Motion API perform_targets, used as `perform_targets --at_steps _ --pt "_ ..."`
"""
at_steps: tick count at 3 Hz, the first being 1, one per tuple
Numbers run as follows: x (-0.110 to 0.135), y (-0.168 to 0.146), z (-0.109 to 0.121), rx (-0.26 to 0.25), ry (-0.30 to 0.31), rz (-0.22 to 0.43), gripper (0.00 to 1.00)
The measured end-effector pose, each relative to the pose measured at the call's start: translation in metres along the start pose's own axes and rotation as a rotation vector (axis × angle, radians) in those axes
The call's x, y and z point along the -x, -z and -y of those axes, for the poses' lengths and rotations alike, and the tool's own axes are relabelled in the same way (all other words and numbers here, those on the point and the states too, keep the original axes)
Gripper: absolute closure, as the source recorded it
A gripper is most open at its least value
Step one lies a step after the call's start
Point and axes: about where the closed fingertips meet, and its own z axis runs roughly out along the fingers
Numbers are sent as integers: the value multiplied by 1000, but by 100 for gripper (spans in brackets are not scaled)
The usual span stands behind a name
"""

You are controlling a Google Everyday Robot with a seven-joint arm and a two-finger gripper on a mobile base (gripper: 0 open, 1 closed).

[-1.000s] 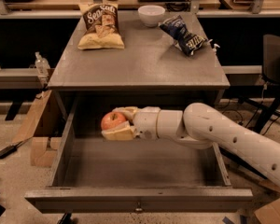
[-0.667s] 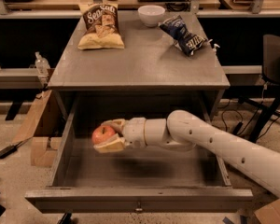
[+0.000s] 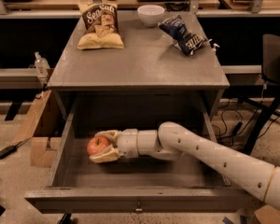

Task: Place apple into top drawer

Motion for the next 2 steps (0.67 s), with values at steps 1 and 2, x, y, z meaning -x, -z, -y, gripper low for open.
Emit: perform_targets --at_steps 1,2 --pt "-2 -2 -2 5 -3 3 82" --pt "-1 -4 -3 9 -3 4 59"
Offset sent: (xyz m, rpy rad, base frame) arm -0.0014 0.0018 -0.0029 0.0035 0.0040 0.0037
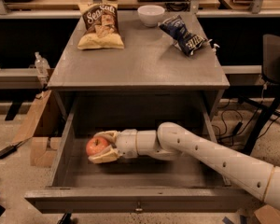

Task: Place apple into top drawer

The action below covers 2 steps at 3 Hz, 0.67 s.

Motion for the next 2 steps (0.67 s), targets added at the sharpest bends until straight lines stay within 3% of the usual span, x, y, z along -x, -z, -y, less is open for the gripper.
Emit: perform_targets --at_steps 2 --pt "1 -3 -2 7 1 2 13"
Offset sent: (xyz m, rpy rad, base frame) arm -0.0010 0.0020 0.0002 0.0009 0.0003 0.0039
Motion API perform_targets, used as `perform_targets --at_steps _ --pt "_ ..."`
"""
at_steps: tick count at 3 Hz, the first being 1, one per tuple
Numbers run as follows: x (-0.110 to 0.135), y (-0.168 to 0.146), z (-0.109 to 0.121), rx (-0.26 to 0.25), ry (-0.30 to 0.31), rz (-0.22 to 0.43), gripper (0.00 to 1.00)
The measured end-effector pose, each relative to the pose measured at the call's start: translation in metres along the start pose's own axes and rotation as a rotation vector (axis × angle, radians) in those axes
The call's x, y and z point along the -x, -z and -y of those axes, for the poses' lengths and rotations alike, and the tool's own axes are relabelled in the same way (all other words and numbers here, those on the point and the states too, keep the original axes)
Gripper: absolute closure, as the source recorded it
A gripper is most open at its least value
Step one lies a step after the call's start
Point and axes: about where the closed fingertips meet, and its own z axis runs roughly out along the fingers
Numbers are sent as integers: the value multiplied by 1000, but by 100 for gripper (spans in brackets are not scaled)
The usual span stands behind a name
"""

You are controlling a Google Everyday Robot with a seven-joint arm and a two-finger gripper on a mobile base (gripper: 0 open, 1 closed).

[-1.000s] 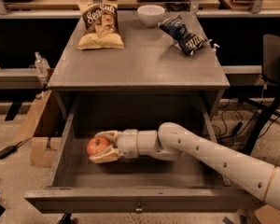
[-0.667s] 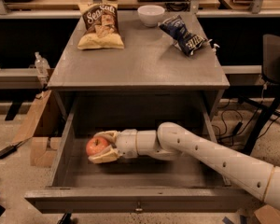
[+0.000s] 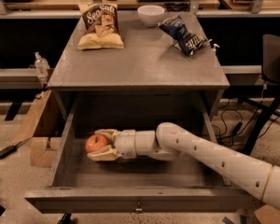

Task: Place apple into top drawer

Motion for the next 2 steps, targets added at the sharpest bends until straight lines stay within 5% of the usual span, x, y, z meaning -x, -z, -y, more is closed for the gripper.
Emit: perform_targets --at_steps 1,2 --pt "0 -1 -1 3 0 1 0" --pt "0 -1 -1 3 0 1 0"
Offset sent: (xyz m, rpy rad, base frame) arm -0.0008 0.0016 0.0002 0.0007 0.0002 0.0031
